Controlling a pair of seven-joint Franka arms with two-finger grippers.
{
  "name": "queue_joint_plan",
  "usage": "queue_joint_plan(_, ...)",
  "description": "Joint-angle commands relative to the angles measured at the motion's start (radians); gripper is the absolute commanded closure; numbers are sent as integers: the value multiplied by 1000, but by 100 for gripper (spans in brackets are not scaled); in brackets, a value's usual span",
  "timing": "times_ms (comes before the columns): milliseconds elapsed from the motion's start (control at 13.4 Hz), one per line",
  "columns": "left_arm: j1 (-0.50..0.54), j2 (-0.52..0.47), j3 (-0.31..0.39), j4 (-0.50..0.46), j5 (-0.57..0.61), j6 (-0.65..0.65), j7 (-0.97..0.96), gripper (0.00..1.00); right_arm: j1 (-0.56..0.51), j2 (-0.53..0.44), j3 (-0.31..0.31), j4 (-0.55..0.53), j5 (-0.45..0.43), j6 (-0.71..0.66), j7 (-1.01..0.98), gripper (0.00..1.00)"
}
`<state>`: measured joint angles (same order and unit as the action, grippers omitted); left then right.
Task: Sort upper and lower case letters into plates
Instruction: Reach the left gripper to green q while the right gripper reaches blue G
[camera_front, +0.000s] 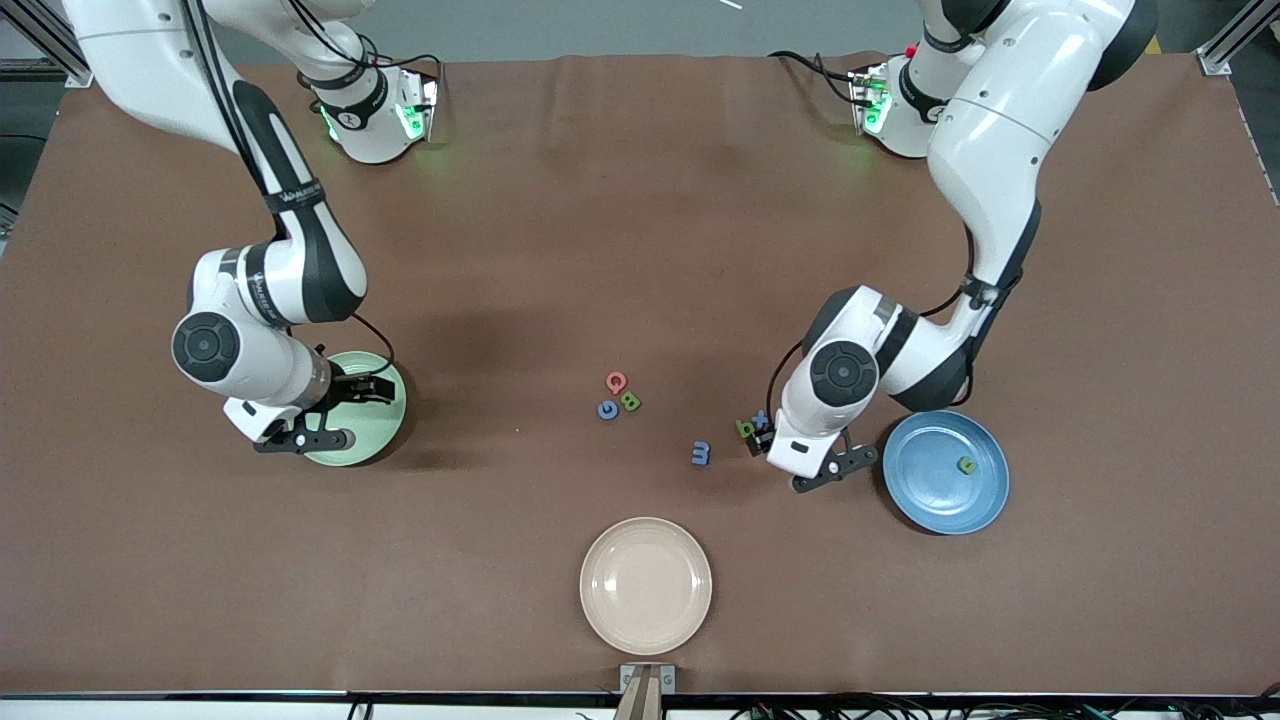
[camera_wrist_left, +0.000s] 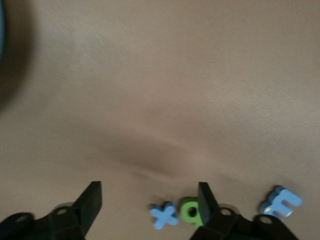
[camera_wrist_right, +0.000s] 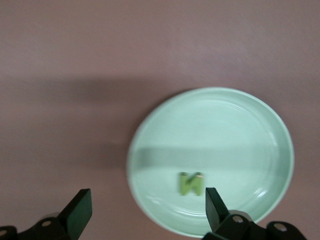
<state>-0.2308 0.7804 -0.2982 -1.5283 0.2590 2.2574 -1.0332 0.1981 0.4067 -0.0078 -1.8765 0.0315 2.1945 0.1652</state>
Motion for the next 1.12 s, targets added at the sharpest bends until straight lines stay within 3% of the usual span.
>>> queue_joint_plan(0, -47, 33, 5, 36, -1, 39, -164, 22, 128, 67, -3, 72, 51, 8, 202, 0)
queue_joint_plan(224, -84, 51, 5, 68, -1, 40, -369, 26, 256, 162, -4, 140, 68, 103, 484, 0)
queue_joint_plan(522, -99, 68, 7, 66, -1, 40, -481, 35, 383, 259, -4, 169, 58, 221, 650, 0)
queue_joint_plan(896, -102, 79, 7, 62, 0, 40, -511, 38, 432, 342, -14, 315, 47, 208, 851, 0)
queue_joint_plan(1045, -108, 80, 7, 60, 2, 40, -519, 38, 461, 380, -15, 353, -2, 208, 949, 0)
